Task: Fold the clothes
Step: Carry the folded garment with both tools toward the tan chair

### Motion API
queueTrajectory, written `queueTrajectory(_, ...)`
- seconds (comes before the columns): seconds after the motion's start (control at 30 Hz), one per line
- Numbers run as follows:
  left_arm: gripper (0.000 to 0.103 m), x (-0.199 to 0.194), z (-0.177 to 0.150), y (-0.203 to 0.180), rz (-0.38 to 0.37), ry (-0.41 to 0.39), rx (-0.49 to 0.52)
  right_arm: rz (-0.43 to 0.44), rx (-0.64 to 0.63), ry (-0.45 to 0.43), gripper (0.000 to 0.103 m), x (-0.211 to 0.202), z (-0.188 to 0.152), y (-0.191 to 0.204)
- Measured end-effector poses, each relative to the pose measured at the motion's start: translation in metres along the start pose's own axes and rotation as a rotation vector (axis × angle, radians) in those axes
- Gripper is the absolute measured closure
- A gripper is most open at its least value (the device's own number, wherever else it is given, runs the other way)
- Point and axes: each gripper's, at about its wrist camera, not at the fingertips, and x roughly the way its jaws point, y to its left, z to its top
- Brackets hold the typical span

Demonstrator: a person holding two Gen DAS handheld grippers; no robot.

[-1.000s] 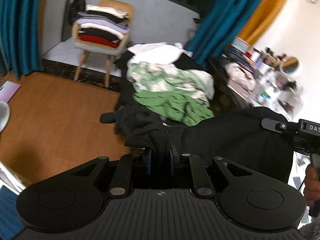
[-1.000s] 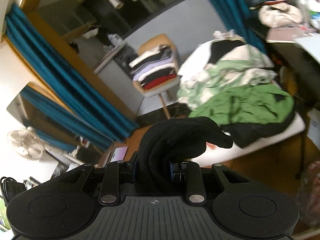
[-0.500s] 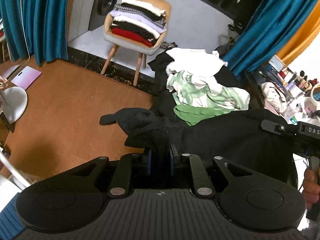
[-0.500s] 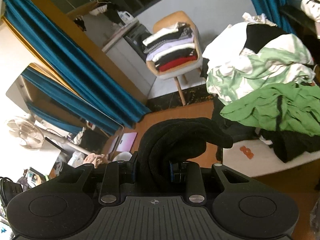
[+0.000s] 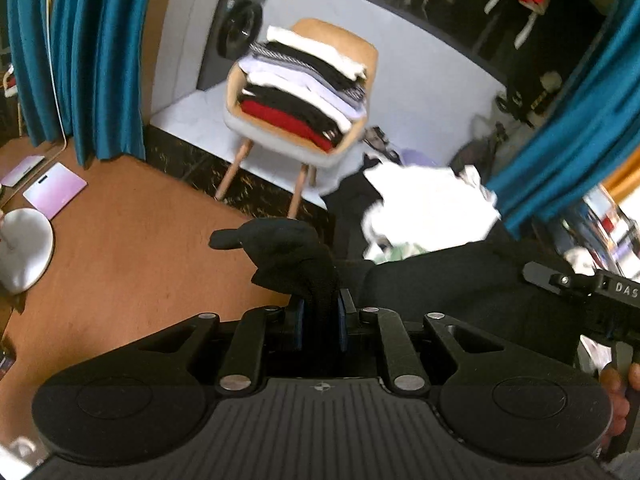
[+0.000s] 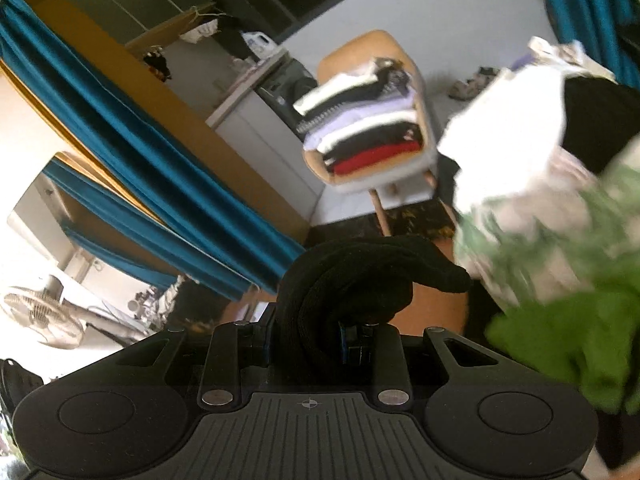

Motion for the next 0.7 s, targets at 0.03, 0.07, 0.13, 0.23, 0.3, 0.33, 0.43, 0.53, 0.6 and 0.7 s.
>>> queueTrajectory(0.03, 0.090, 0.006, 0.010, 0.007, 0.012, -0.007, -0.006, 0.006, -0.009, 0.000, 0.078, 0.011, 0.011, 0.002)
queueTrajectory(0.07, 0.090, 0.012, 0.021, 0.014, 0.023, -0.015, -0.012, 0.007, -0.018, 0.003, 0.078, 0.024, 0.020, 0.004)
queueTrajectory(0.13, 0.091, 0.024, 0.043, 0.033, 0.031, -0.026, -0.029, 0.001, -0.018, 0.013, 0.078, 0.051, 0.038, 0.008)
queueTrajectory(0.23, 0.092, 0.057, 0.075, 0.064, 0.018, 0.004, -0.056, -0.017, -0.009, 0.021, 0.078, 0.098, 0.058, 0.016)
queueTrajectory(0.3, 0.092, 0.086, 0.098, 0.088, -0.003, 0.049, -0.072, -0.024, -0.005, 0.013, 0.078, 0.130, 0.072, 0.023)
queueTrajectory(0.33, 0.092, 0.102, 0.109, 0.101, -0.014, 0.072, -0.078, -0.025, 0.002, -0.001, 0.078, 0.144, 0.081, 0.029)
queueTrajectory(0.43, 0.092, 0.150, 0.156, 0.142, -0.057, 0.162, -0.120, -0.036, 0.040, -0.050, 0.078, 0.184, 0.113, 0.053)
queueTrajectory(0.53, 0.092, 0.187, 0.215, 0.171, -0.115, 0.222, -0.129, -0.050, 0.064, -0.100, 0.079, 0.217, 0.155, 0.085)
queueTrajectory(0.6, 0.092, 0.206, 0.258, 0.176, -0.162, 0.231, -0.079, -0.051, 0.056, -0.139, 0.079, 0.236, 0.189, 0.109)
queueTrajectory(0.7, 0.092, 0.232, 0.314, 0.178, -0.225, 0.223, -0.018, -0.051, 0.038, -0.215, 0.079, 0.259, 0.233, 0.133)
